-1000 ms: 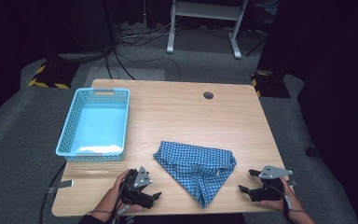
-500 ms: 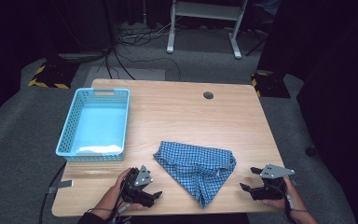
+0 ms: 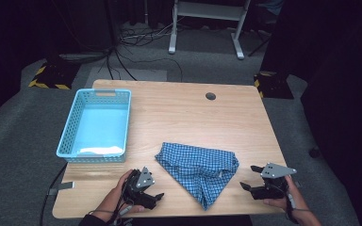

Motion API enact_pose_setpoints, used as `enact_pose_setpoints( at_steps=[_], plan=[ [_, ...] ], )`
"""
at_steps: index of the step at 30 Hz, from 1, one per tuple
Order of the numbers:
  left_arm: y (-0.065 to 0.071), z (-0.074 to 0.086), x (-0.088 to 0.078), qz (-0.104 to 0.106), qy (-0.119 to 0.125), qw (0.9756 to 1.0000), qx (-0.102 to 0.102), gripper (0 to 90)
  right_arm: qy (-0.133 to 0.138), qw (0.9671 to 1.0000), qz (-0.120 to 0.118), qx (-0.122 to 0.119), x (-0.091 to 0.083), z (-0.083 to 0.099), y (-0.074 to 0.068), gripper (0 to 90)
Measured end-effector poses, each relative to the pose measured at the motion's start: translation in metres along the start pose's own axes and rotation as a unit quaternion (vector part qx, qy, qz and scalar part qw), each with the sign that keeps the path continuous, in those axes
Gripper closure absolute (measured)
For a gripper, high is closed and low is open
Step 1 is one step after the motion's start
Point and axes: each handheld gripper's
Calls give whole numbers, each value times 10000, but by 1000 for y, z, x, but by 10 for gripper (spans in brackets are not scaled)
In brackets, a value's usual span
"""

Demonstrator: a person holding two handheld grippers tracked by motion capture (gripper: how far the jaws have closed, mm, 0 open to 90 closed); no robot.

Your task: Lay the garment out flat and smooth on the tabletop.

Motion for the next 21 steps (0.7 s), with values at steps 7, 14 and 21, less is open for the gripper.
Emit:
enact_pose_setpoints(
  at_steps=[7,14,21],
  plan=[
    [0,0,0,-2,1,10000,-2,148,6,9999,-41,-92,2,-8,-4,222],
    [0,0,0,-6,0,10000,-4,148,-18,9997,-116,-226,9,-17,-10,221],
    [0,0,0,-5,0,10000,-4,148,-26,9994,-131,-317,14,-24,-14,221]
  ],
)
Point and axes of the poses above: each handheld gripper's, and its own axes: x roughly forward along the jaws, z roughly out of its underside, y roughly to its right, and after that the axes turned 4 degrees about y, right-handed
